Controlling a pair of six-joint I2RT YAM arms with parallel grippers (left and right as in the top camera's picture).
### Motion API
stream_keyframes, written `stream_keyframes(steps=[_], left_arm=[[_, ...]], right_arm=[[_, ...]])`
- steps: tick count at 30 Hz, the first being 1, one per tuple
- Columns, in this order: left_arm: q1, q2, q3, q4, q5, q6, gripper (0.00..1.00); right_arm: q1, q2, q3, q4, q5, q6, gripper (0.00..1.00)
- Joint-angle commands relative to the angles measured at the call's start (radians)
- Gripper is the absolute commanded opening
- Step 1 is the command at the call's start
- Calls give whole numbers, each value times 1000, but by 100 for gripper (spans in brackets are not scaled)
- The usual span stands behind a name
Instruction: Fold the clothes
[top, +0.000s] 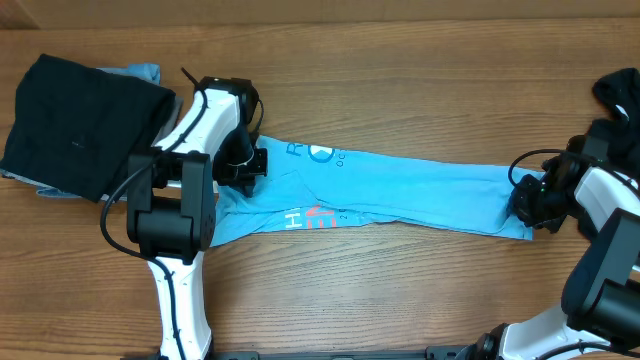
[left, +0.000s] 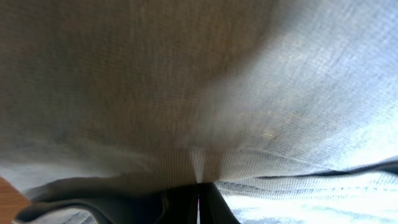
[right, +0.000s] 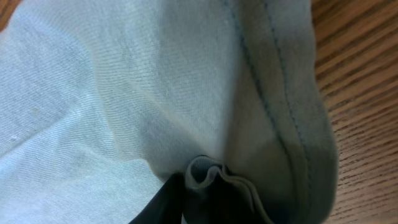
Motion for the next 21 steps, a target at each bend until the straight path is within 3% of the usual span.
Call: stream_keyframes(steps=[1,10,13,18,21], left_arm=[[13,34,-34,91,-193,30,4],[18,34,-7,121,-232,47,4],[18,34,48,80,-234,46,4],[18,34,159,6,-232,36,5],[17,34,221,-22,-230,26,15]], right_arm=[[5,75,-50,69,55,0,20],[5,75,-27,114,8,-8,20],[5,75,54,18,-88,-57,24],[4,75,220,-230,-56,-61,35],[4,75,312,-333,-56,-95,41]])
